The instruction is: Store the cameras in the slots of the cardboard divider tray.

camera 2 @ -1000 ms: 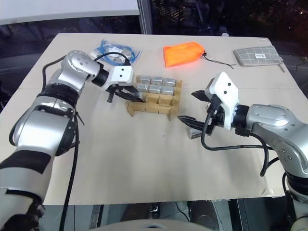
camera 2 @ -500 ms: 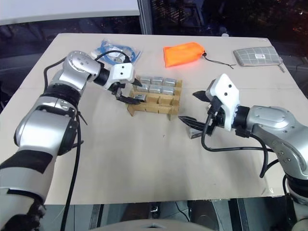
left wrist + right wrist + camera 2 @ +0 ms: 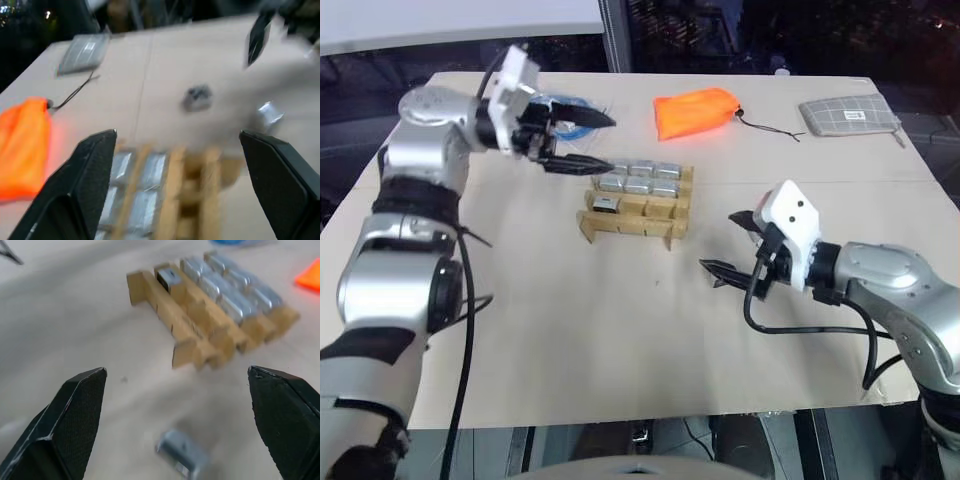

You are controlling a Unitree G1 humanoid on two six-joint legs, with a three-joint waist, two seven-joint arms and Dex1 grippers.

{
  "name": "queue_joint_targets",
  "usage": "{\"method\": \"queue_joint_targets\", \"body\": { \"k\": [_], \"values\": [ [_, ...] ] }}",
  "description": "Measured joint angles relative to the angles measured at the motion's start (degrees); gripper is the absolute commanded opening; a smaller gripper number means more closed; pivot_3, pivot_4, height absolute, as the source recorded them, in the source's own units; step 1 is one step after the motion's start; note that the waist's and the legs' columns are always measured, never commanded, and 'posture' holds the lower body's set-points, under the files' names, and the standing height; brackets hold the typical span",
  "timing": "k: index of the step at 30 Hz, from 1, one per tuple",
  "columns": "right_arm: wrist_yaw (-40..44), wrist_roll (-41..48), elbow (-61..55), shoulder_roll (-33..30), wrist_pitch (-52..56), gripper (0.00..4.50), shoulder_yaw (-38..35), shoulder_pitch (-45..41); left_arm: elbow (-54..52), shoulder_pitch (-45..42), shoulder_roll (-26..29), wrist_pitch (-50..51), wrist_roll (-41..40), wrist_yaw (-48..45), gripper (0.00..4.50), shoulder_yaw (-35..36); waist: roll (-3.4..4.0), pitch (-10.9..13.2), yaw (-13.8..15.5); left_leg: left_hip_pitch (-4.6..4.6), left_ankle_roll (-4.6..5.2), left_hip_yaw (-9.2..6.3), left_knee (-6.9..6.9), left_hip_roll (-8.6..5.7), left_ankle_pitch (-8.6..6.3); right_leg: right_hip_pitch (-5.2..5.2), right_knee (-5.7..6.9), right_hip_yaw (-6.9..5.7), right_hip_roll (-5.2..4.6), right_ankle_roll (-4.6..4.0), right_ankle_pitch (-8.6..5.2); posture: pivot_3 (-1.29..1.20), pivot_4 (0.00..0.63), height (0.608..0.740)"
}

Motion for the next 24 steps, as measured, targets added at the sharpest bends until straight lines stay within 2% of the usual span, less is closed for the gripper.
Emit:
{"method": "queue_joint_targets", "body": {
  "k": [3,7,11,13,17,24],
  "values": [
    [0.3,-0.4,-0.2,1.5,-2.6,4.5,-1.0,4.9,-15.7,12.3,2.0,11.3,-8.1,0.8,4.07,4.7,0.0,0.0,-0.4,0.02,0.01,0.02,0.16,0.04,0.0,0.01,0.04,0.07,0.0,0.0,0.0,0.0,0.15,0.74],
    [2.2,-4.3,2.0,1.7,-7.3,4.5,-1.3,11.6,-31.6,27.4,7.5,20.7,-14.0,3.8,4.07,9.9,0.0,0.0,-0.3,0.12,0.0,0.01,0.32,0.04,0.0,0.07,0.22,0.11,0.02,0.0,0.0,0.0,0.15,0.74],
    [6.4,-8.8,6.5,2.2,-15.0,4.5,0.3,12.9,-41.2,35.3,10.6,26.7,-19.4,7.8,4.07,16.7,-0.01,0.0,0.2,0.51,0.11,-0.03,0.45,0.09,-0.07,0.56,0.17,0.06,0.0,0.01,-0.01,0.0,0.15,0.74],
    [9.4,-11.5,10.0,2.2,-19.7,4.5,1.5,12.5,-45.1,38.1,12.1,28.6,-21.6,9.5,4.07,19.6,-0.01,0.0,0.3,0.85,0.21,0.03,0.45,0.07,-0.13,0.85,0.17,0.12,-0.01,0.01,-0.02,0.0,0.15,0.74],
    [15.2,-15.2,18.4,1.8,-25.9,4.5,3.7,10.3,-50.5,42.9,14.1,31.5,-25.2,11.1,4.07,23.7,0.01,0.0,0.1,0.98,0.08,0.05,0.44,0.08,-0.05,0.91,0.21,0.15,0.02,0.0,-0.02,0.0,0.15,0.74],
    [26.7,-21.4,36.3,1.6,-36.4,4.5,8.8,-1.2,-56.7,49.6,16.1,32.1,-26.1,13.2,4.07,25.5,0.05,0.1,-0.2,0.97,0.02,0.11,0.43,0.04,-0.02,0.86,0.21,0.2,0.07,0.0,-0.01,0.0,0.15,0.74]
  ]
}}
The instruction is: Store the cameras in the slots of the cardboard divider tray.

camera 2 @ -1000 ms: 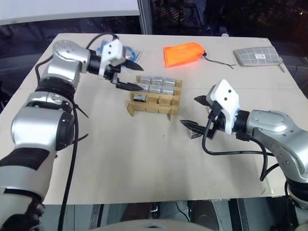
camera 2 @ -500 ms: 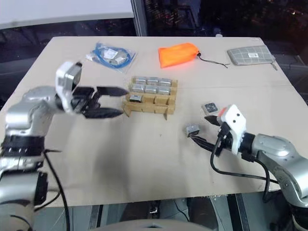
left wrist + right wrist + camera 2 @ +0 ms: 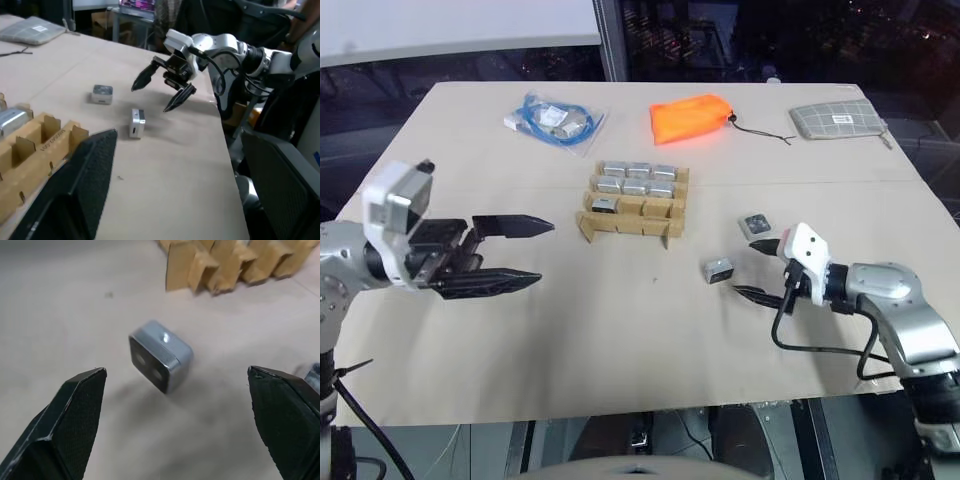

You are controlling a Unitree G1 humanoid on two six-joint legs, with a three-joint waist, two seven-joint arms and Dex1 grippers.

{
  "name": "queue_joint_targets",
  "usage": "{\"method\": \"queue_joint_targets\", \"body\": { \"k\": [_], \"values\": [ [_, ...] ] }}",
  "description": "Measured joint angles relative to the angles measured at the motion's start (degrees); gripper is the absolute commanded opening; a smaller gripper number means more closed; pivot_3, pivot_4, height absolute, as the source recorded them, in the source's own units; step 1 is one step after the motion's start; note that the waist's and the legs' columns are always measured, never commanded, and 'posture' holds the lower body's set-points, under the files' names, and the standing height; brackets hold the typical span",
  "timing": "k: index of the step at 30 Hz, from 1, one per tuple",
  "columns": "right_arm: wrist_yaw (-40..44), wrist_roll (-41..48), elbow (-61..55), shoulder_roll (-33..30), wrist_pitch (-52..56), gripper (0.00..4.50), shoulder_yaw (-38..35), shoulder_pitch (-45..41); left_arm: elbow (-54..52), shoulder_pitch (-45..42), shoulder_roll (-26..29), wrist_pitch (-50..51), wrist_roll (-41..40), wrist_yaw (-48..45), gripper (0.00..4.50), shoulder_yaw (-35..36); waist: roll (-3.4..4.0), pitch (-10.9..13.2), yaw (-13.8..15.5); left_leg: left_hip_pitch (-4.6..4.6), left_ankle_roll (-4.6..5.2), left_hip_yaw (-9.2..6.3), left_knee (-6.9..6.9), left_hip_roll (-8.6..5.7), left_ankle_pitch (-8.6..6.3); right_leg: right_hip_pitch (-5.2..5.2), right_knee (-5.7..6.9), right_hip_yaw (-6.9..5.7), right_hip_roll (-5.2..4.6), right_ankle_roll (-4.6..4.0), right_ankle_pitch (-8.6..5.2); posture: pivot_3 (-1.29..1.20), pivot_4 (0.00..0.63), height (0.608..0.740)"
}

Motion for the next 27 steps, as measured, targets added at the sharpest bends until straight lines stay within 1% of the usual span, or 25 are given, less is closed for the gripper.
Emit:
{"method": "queue_joint_targets", "body": {
  "k": [3,8,12,19,24,27],
  "values": [
    [4.4,-1.3,6.9,1.0,-3.2,4.5,1.5,-4.3,-1.3,0.9,0.4,0.1,-0.4,1.5,4.07,0.9,0.02,0.0,0.1,-0.02,-0.01,0.0,0.0,0.0,0.0,0.0,-0.02,0.0,0.0,0.0,0.0,0.0,0.15,0.74],
    [10.9,-4.2,14.8,1.5,-8.7,4.5,4.7,-8.0,-2.8,1.5,0.4,0.2,-1.8,3.4,4.07,1.2,0.04,0.0,0.1,-0.04,-0.01,0.01,-0.02,0.0,0.0,-0.01,-0.05,0.0,-0.03,0.0,0.0,0.0,0.15,0.74],
    [14.8,-5.8,20.2,3.4,-12.2,4.5,6.2,-11.9,-3.0,1.6,0.8,0.3,-2.2,4.4,4.07,1.2,0.1,0.1,-0.1,-0.03,-0.03,0.03,-0.03,0.0,0.01,-0.03,-0.04,0.01,-0.01,0.0,0.0,0.0,0.15,0.74],
    [17.5,-7.8,25.2,6.6,-15.4,4.5,7.3,-16.8,-3.6,1.6,1.7,0.7,-2.4,5.1,4.07,1.2,0.13,0.1,0.0,-0.04,-0.03,0.04,-0.06,0.0,0.01,-0.04,-0.04,0.01,-0.02,0.0,0.0,0.0,0.15,0.74],
    [18.6,-8.1,25.5,8.3,-15.7,4.5,7.8,-17.5,-3.7,1.6,2.1,0.7,-2.7,5.3,4.07,1.2,0.14,0.1,0.0,-0.04,-0.04,0.03,-0.07,0.0,0.01,-0.05,-0.04,0.0,-0.02,0.0,0.0,0.0,0.15,0.74],
    [18.8,-8.6,25.6,8.6,-15.7,3.73,8.0,-17.5,-3.7,1.6,2.1,0.7,-2.7,5.3,4.09,1.2,0.15,0.1,0.0,-0.04,-0.04,0.04,-0.07,-0.01,0.01,-0.05,-0.04,0.0,-0.02,0.0,0.0,0.0,0.15,0.74]
  ]
}}
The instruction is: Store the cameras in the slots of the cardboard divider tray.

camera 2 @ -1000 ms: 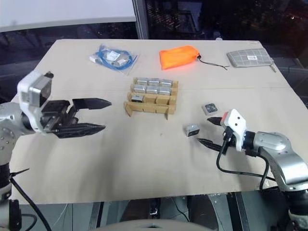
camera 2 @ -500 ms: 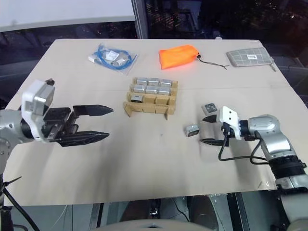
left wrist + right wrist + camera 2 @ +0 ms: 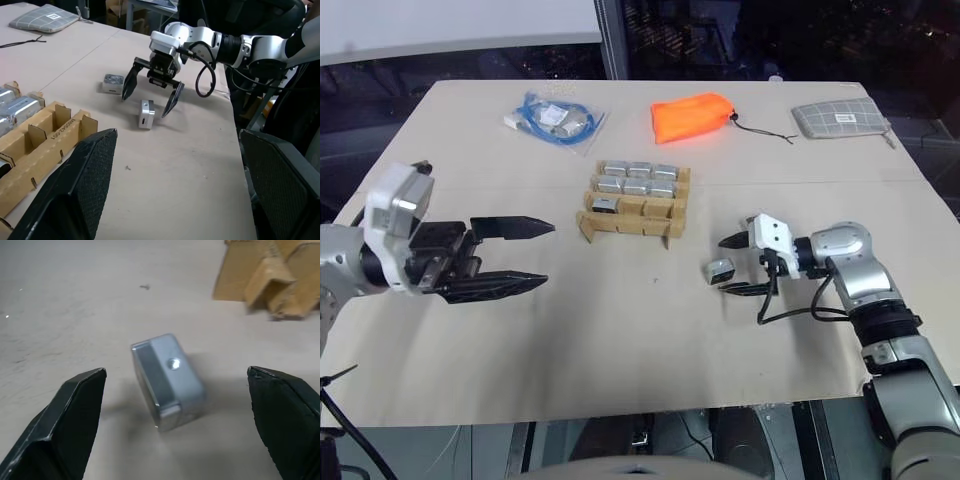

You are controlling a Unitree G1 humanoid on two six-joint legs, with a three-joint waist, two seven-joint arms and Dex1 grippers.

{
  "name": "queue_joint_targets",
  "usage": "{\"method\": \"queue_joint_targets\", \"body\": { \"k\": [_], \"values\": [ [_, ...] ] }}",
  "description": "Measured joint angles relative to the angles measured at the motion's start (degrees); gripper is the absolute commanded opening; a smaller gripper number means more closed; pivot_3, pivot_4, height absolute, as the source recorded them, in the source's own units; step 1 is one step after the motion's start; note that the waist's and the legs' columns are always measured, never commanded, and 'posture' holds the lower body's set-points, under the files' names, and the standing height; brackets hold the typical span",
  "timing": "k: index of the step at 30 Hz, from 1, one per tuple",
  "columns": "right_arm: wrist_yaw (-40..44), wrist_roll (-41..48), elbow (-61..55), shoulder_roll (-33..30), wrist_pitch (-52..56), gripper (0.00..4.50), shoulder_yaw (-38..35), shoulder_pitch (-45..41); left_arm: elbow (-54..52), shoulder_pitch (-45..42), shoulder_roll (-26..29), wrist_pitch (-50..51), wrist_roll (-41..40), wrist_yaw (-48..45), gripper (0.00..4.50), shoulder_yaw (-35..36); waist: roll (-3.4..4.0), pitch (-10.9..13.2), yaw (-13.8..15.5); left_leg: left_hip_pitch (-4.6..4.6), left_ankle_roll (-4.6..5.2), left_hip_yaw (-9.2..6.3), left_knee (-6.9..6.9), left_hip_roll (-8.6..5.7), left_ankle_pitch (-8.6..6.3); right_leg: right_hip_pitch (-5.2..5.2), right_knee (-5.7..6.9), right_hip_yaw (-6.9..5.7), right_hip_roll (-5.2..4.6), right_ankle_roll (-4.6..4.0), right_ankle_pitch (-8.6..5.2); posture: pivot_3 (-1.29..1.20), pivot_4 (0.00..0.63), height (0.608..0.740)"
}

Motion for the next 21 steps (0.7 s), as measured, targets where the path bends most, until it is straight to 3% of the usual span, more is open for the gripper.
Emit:
{"method": "queue_joint_targets", "body": {
  "k": [7,21],
  "values": [
    [0.4,-0.8,0.3,0.0,0.0,0.66,0.0,0.0,0.0,0.0,0.5,-0.1,0.0,-0.5,4.09,0.0,0.02,0.0,0.0,0.0,0.0,0.01,-0.01,0.0,0.0,-0.01,0.0,0.0,0.0,0.0,0.0,0.0,0.15,0.74],
    [0.2,-0.7,-1.0,0.0,1.5,0.67,-0.1,0.1,1.3,0.0,0.6,-1.3,0.6,-2.3,4.09,-0.3,0.11,0.1,0.0,-0.01,0.0,0.02,-0.03,0.0,0.0,-0.02,-0.01,0.0,0.0,0.0,0.0,0.0,0.15,0.74]
  ]
}}
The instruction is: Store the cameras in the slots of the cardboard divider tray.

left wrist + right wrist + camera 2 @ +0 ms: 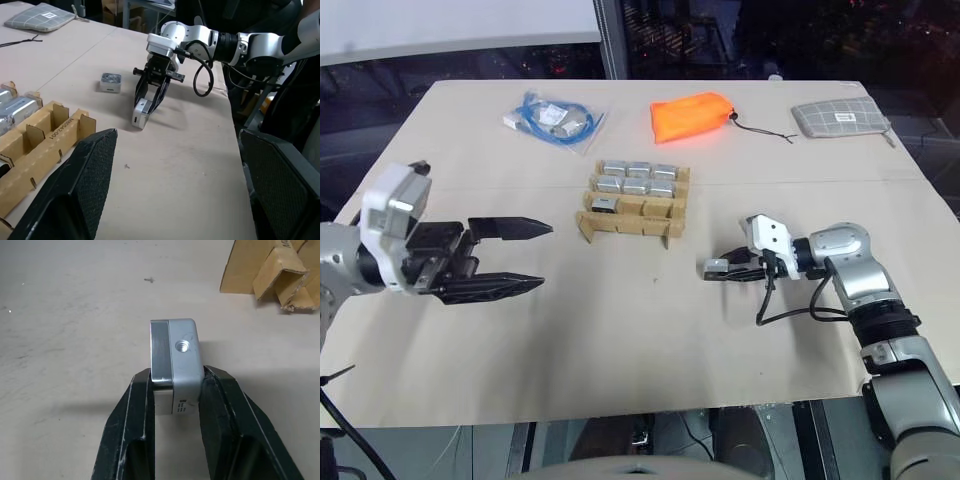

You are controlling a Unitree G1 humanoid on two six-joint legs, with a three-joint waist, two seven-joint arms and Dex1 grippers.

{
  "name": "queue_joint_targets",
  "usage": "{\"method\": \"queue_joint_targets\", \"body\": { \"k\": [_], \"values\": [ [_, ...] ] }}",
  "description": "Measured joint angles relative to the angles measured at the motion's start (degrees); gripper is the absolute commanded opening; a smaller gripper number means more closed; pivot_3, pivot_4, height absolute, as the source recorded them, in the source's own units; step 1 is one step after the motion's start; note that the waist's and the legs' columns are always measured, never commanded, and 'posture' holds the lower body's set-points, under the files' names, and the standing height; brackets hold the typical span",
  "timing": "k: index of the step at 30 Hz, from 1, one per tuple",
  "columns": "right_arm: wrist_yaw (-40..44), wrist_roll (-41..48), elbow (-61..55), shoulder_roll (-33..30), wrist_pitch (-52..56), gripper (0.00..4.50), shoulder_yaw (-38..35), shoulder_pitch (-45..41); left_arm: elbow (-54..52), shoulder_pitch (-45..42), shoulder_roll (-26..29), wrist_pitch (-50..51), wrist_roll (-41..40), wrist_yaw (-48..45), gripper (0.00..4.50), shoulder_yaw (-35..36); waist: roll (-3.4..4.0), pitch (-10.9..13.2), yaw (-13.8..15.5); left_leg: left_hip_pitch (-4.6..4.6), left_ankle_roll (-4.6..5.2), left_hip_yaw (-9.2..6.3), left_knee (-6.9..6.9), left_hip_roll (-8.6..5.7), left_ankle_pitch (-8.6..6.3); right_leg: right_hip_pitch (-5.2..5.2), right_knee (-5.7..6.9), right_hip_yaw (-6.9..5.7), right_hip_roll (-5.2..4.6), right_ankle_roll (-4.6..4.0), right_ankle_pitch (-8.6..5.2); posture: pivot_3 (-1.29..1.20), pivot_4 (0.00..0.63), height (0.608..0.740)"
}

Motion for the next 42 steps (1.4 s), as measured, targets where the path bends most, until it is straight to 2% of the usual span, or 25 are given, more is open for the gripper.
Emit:
{"method": "queue_joint_targets", "body": {
  "k": [9,17,22,26,31,37,42],
  "values": [
    [-0.6,0.4,-2.0,-0.1,1.4,0.67,-0.7,1.2,0.7,-0.7,0.1,-0.9,0.5,-0.6,4.09,-1.6,0.03,0.0,0.0,-0.01,0.0,0.0,-0.01,0.0,0.0,-0.01,0.0,0.0,0.0,0.0,0.0,0.0,0.15,0.74],
    [-6.8,7.0,-13.5,1.1,10.5,0.67,-5.0,5.8,1.6,-2.1,-0.2,-1.2,1.1,-1.4,4.09,-4.1,0.04,0.0,0.1,-0.02,0.0,0.01,-0.08,0.01,0.0,-0.04,-0.01,0.0,-0.02,0.0,0.0,0.0,0.15,0.74],
    [-12.9,11.7,-24.3,4.0,17.9,0.67,-6.0,8.0,2.1,-4.8,-3.1,-1.4,1.4,-0.5,4.09,-8.3,0.04,0.0,0.1,-0.02,0.0,0.0,-0.08,0.0,0.0,-0.04,-0.01,0.0,-0.02,0.0,0.0,0.0,0.15,0.74],
    [-18.3,14.8,-33.5,7.9,23.2,0.67,-5.1,8.2,3.1,-8.7,-9.2,-2.4,3.9,1.9,4.09,-14.5,0.01,0.0,0.3,-0.04,0.0,0.0,-0.08,-0.05,0.0,-0.04,-0.01,0.0,-0.01,0.01,0.0,0.0,0.15,0.74],
    [-22.5,16.6,-38.5,10.4,27.1,0.67,-4.4,8.1,7.0,-12.3,-14.0,-4.3,8.3,4.0,4.09,-19.5,0.01,0.0,0.3,-0.05,0.01,-0.01,-0.09,-0.08,0.0,-0.04,-0.01,0.0,0.0,0.01,0.0,0.0,0.15,0.74],
    [-25.1,17.1,-40.1,11.0,28.4,0.67,-3.6,7.7,9.4,-13.5,-15.3,-5.8,10.0,3.3,4.09,-20.3,0.01,0.1,0.2,-0.05,0.02,0.0,-0.1,-0.06,-0.01,-0.06,-0.03,0.01,0.01,0.01,0.0,0.0,0.15,0.74],
    [-25.4,13.9,-33.9,10.7,26.6,0.67,-2.8,1.8,10.2,-11.6,-11.9,-6.2,10.3,1.1,4.09,-19.1,0.01,0.1,-0.2,-0.04,0.03,0.04,-0.12,-0.05,-0.02,-0.12,-0.01,0.05,0.02,0.01,0.0,0.0,0.15,0.74]
  ]
}}
